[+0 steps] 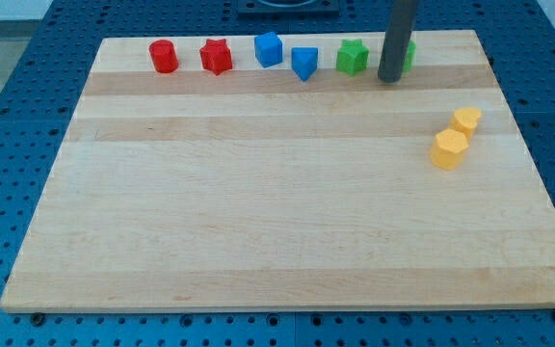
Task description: Move the yellow heart to the right of the green circle
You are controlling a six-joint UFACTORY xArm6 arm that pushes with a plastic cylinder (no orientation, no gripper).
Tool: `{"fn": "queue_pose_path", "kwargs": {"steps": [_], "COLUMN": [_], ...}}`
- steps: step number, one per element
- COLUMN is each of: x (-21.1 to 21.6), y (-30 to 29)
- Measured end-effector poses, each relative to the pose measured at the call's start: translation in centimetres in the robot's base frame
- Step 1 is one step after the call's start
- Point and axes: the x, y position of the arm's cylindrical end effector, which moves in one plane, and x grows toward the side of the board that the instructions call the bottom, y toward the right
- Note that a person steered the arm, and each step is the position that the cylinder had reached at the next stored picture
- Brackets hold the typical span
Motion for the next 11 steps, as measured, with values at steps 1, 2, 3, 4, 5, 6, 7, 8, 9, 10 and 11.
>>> {"fn": "queue_pose_path", "kwargs": {"steps": [1,2,3,4,5,6,7,8,9,10,11], "x": [6.1,12.3,16.1,17.9,17.9,17.9,16.2,16.2,14.8,10.7,6.0], "y": [0.0,0.1,0.9,6.2,7.9,7.8,7.2,6.4,6.2,6.2,6.2]}}
